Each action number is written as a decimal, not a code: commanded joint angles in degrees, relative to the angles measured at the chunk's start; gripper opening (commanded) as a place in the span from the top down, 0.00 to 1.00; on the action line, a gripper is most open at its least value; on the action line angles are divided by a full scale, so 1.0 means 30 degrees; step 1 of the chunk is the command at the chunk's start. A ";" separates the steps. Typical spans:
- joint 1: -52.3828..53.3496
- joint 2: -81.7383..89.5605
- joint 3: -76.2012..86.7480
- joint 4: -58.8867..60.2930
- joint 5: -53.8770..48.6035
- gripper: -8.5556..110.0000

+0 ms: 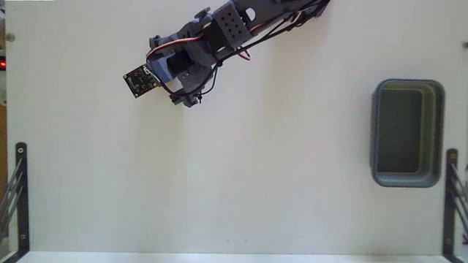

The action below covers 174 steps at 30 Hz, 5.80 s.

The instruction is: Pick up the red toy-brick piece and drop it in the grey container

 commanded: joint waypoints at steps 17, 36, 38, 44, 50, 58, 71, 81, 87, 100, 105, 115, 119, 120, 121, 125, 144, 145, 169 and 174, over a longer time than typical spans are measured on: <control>0.0395 0.0243 0.0190 -0.0182 0.0029 0.16; 0.0395 0.0243 0.0190 -0.0182 0.0029 0.20; 0.0395 0.0243 0.0190 -0.0182 0.0029 0.21; 0.0395 0.0243 0.0190 -0.0182 0.0029 0.22; 0.0395 0.0243 0.0190 -0.0182 0.0029 0.24; 0.0395 0.0243 0.0190 -0.0182 0.0029 0.26; 0.0395 0.0243 0.0190 -0.0182 0.0029 0.29; 0.0395 0.0243 0.0190 -0.0182 0.0029 0.32; 0.0395 0.0243 0.0190 -0.0182 0.0029 0.33; 0.0395 0.0243 0.0190 -0.0182 0.0029 0.36; 0.0395 0.0243 0.0190 -0.0182 0.0029 0.38; 0.0395 0.0243 0.0190 -0.0182 0.0029 0.40; 0.0395 0.0243 0.0190 -0.0182 0.0029 0.41; 0.0395 0.0243 0.0190 -0.0182 0.0029 0.41; 0.0395 0.0243 0.0190 -0.0182 0.0029 0.41; 0.0395 0.0243 0.0190 -0.0182 0.0029 0.42; 0.0395 0.0243 0.0190 -0.0182 0.0029 0.47; 0.0395 0.0243 0.0190 -0.0182 0.0029 0.47; 0.0395 0.0320 0.0047 0.0037 0.0029 0.47; 0.0395 0.0465 -0.0240 0.0469 0.0029 0.47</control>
